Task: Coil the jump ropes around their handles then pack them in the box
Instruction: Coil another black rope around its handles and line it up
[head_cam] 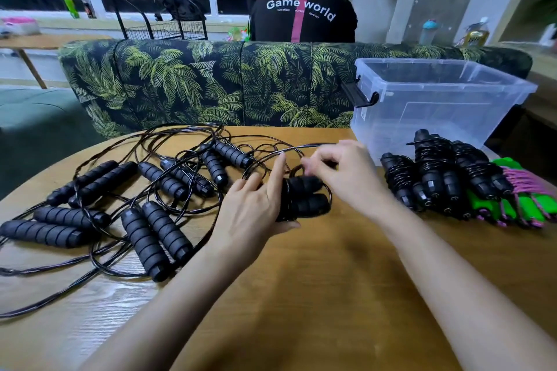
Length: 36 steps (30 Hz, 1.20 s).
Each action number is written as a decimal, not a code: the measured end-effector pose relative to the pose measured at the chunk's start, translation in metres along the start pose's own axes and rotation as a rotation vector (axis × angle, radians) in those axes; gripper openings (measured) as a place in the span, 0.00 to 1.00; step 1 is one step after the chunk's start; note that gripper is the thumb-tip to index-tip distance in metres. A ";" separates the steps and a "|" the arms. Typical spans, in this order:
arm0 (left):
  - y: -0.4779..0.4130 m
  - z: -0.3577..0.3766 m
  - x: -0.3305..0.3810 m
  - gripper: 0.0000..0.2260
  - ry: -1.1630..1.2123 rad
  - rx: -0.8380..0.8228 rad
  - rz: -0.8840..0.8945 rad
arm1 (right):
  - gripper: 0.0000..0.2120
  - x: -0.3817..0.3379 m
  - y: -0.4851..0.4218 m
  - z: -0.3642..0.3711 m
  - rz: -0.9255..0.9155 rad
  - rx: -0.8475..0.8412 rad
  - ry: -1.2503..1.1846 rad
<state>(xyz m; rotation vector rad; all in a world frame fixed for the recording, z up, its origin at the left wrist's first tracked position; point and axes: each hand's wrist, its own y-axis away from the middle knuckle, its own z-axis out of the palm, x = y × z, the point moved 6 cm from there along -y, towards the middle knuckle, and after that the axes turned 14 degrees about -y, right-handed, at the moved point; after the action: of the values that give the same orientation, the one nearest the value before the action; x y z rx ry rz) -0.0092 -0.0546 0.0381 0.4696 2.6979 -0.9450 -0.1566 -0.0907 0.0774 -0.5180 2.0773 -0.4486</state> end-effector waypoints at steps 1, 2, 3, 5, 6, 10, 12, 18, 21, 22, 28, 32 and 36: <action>-0.001 0.000 -0.001 0.53 -0.006 0.002 -0.030 | 0.16 -0.006 0.012 0.005 -0.039 -0.007 0.029; -0.002 0.000 -0.002 0.50 -0.003 0.024 -0.054 | 0.17 -0.012 0.024 0.011 -0.094 -0.010 0.069; -0.003 0.000 -0.004 0.47 0.013 0.044 -0.076 | 0.17 -0.017 0.037 0.015 -0.158 -0.015 0.120; -0.003 0.002 -0.010 0.41 0.056 0.059 -0.121 | 0.16 -0.024 0.059 0.018 -0.261 -0.023 0.216; -0.002 0.005 -0.015 0.38 0.080 0.055 -0.146 | 0.15 -0.023 0.069 0.018 -0.290 -0.027 0.252; -0.002 0.001 -0.034 0.38 0.277 -0.032 -0.282 | 0.15 -0.011 0.093 0.011 -0.311 -0.009 0.373; -0.002 0.000 -0.036 0.41 0.355 -0.113 -0.329 | 0.14 -0.006 0.097 0.009 -0.324 0.028 0.418; -0.006 -0.007 -0.031 0.44 0.510 -0.106 -0.367 | 0.10 0.001 0.099 0.024 -0.433 0.080 0.511; -0.007 -0.008 -0.026 0.44 0.514 -0.116 -0.354 | 0.09 0.001 0.100 0.035 -0.503 0.090 0.559; -0.007 -0.007 -0.026 0.43 0.512 -0.124 -0.362 | 0.09 0.002 0.100 0.037 -0.523 0.099 0.578; -0.005 0.011 -0.031 0.35 0.561 -0.167 -0.433 | 0.14 0.018 0.104 0.034 -0.575 0.110 0.703; -0.003 0.017 -0.043 0.37 0.712 -0.124 -0.478 | 0.12 0.032 0.104 0.022 -0.561 0.113 0.685; 0.000 0.036 -0.059 0.35 0.900 -0.106 -0.524 | 0.14 0.043 0.104 0.009 -0.560 0.118 0.662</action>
<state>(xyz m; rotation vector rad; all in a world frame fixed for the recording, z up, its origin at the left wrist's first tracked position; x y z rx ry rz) 0.0493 -0.0908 0.0300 0.1714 3.7972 -0.8140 -0.1900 -0.0259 -0.0094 -0.9846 2.4829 -1.1920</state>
